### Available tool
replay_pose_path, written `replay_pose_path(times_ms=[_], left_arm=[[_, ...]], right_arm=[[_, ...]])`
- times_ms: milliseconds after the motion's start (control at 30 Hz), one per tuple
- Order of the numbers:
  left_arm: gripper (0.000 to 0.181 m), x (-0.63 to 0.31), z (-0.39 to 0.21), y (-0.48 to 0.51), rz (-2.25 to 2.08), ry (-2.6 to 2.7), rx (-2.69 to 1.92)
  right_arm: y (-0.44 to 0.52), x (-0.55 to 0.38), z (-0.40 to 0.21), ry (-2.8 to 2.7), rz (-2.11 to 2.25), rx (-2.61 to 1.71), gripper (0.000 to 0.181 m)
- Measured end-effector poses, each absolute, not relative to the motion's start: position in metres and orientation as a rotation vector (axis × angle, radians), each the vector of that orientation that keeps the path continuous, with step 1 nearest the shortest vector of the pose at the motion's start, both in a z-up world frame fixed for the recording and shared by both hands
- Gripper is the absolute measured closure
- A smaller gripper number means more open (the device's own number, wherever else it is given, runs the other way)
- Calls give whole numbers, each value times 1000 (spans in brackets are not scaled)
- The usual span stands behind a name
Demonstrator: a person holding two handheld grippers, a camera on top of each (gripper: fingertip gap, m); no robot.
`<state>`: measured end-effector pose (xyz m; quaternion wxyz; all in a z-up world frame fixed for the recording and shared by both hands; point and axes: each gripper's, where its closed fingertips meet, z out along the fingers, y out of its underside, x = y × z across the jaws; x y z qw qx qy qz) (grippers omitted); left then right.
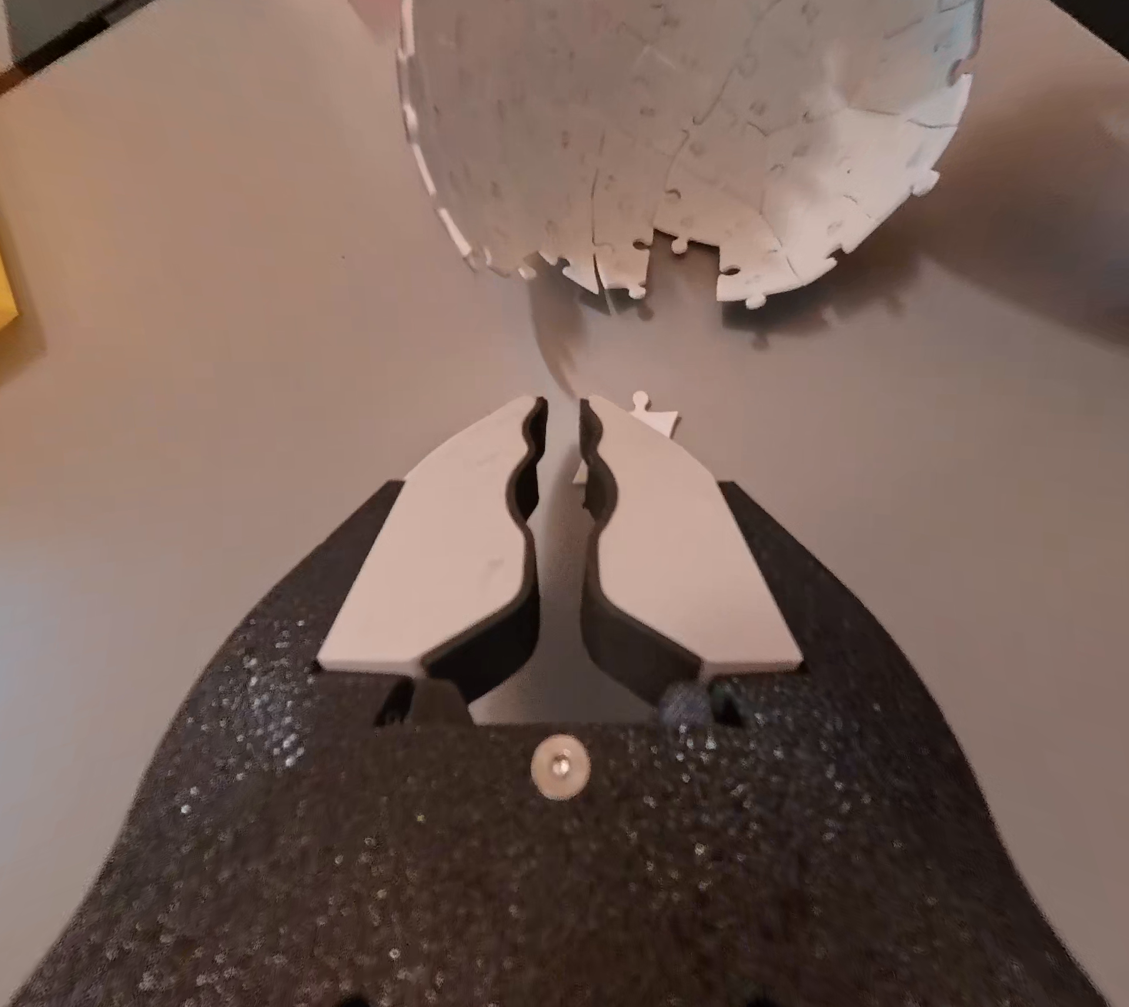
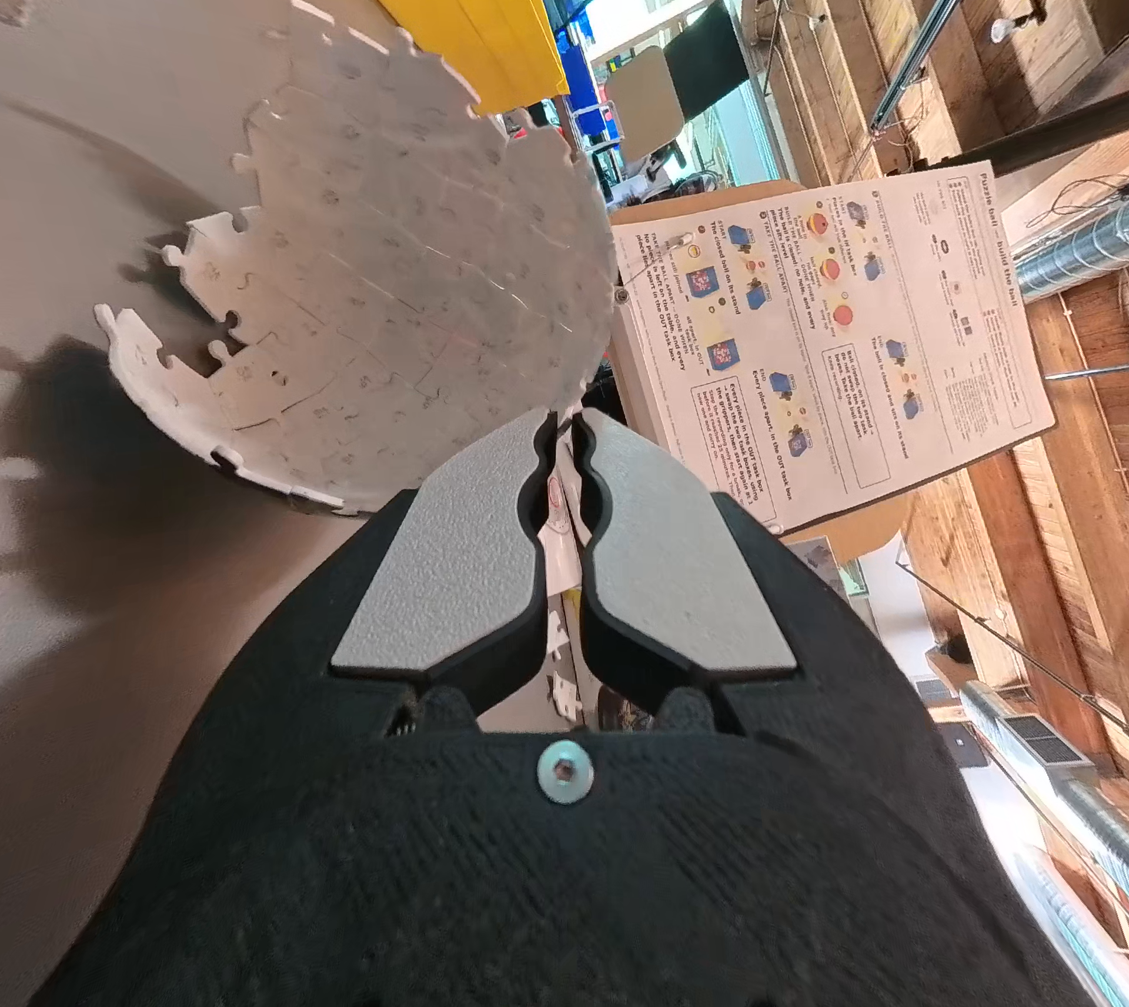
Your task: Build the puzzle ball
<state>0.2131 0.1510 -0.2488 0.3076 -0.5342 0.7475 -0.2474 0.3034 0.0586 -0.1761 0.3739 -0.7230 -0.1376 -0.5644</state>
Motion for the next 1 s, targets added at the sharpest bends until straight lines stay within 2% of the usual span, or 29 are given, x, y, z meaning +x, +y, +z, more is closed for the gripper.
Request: replay_pose_path(times_ms=[267,467,600,833,900,1000], left_arm=[[156,194,-260,154,-809,2056,-1617],[139,194,-276,142,-719,2120,-1569],[154,197,-277,136,-742,2127,-1594],[154,191,-276,142,-708,2342,-1303],[143,194,-275,153,-686,2318,-1317],[142,193,-277,157,-719,2321,-1389]], right_arm=[[55,305,-179,-338,-1459,-1859,176],[56,304,-178,-347,-1462,-1852,177],[58,301,-176,-366,-1466,-1838,177],[59,299,-175,-379,-1469,-1828,177],[59,299,-175,-381,-1466,-1828,177],[60,297,-175,-388,-1468,-1823,177]])
